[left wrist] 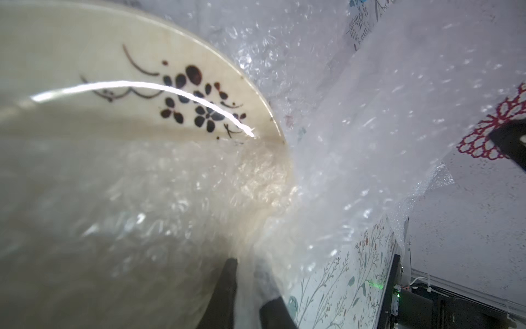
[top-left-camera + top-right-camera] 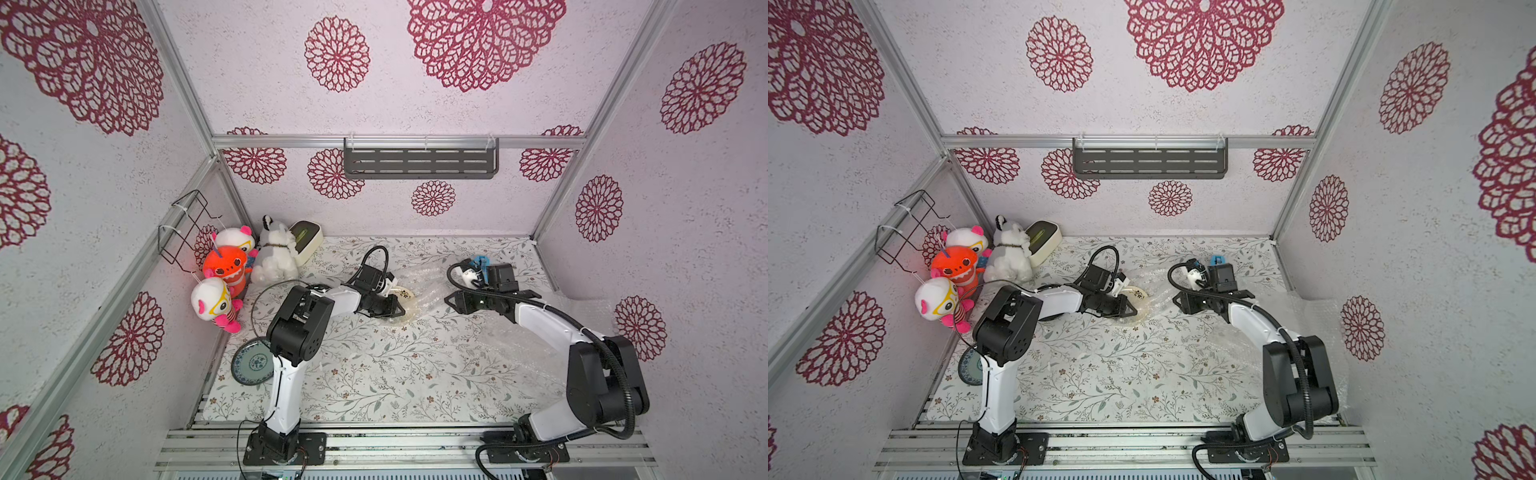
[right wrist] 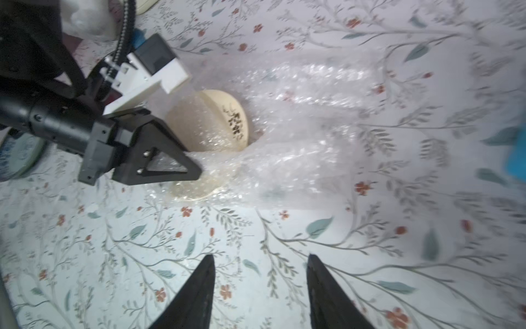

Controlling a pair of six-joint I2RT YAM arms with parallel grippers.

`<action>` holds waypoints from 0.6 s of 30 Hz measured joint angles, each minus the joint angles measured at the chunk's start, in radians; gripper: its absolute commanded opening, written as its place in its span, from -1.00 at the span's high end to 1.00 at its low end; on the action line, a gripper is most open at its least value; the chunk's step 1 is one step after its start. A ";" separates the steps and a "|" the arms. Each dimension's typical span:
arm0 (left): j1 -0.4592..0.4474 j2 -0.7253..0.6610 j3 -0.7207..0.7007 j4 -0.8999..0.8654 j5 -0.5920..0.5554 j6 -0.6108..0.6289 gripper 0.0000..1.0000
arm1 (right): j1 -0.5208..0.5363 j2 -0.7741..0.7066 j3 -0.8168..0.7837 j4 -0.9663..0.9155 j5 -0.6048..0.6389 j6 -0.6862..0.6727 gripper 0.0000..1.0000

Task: Wrap dinner plates in bubble wrap
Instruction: Wrap the plate in the bubble wrap.

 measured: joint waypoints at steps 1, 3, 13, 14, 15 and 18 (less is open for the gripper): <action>0.000 0.000 0.001 -0.005 0.000 -0.003 0.70 | 0.024 0.030 0.006 0.016 -0.017 0.016 0.17; 0.000 0.002 0.007 -0.014 0.000 -0.006 0.70 | 0.075 0.126 0.047 0.060 -0.032 0.087 0.28; 0.000 0.012 0.053 -0.088 -0.026 -0.027 0.77 | 0.037 0.505 0.335 0.113 0.192 0.386 0.08; 0.000 0.014 0.056 -0.093 -0.028 -0.032 0.78 | 0.021 0.495 0.332 0.106 0.216 0.395 -0.02; 0.001 0.014 0.059 -0.099 -0.029 -0.037 0.78 | 0.002 0.481 0.316 0.103 0.243 0.402 -0.12; 0.003 0.021 0.067 -0.109 -0.024 -0.056 0.78 | -0.063 0.395 0.224 0.079 0.291 0.424 -0.29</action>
